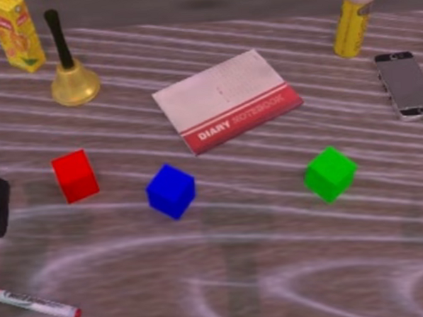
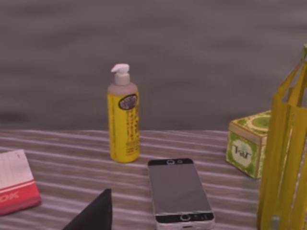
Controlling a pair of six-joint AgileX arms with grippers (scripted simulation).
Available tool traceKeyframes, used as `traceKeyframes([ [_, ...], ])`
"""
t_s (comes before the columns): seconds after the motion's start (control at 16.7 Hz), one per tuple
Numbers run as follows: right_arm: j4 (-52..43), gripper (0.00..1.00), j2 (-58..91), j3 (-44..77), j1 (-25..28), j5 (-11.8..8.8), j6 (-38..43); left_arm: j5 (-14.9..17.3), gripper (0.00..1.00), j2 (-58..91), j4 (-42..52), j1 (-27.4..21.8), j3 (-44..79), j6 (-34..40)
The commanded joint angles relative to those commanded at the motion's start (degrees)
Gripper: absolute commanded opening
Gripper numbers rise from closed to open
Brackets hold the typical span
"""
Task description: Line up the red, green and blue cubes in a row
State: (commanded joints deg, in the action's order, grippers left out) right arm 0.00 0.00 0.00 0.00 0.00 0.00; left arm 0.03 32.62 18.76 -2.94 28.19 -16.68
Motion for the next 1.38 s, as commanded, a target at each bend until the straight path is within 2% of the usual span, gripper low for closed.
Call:
traceKeyframes([
  [0.42,0.00,1.00,0.00,0.00,0.00,0.00,0.00,-0.27,1.00,45.12,22.63,-3.35,31.70,-19.42],
  [0.72,0.00,1.00,0.00,0.00,0.00,0.00,0.00,-0.28,1.00,70.29,36.18,-5.44,51.01,-31.11],
  [1.02,0.00,1.00,0.00,0.00,0.00,0.00,0.00,-0.01,1.00,85.12,44.02,-6.75,64.05,-38.39],
  [1.38,0.00,1.00,0.00,0.00,0.00,0.00,0.00,0.09,1.00,87.98,45.40,-7.01,66.57,-39.79],
])
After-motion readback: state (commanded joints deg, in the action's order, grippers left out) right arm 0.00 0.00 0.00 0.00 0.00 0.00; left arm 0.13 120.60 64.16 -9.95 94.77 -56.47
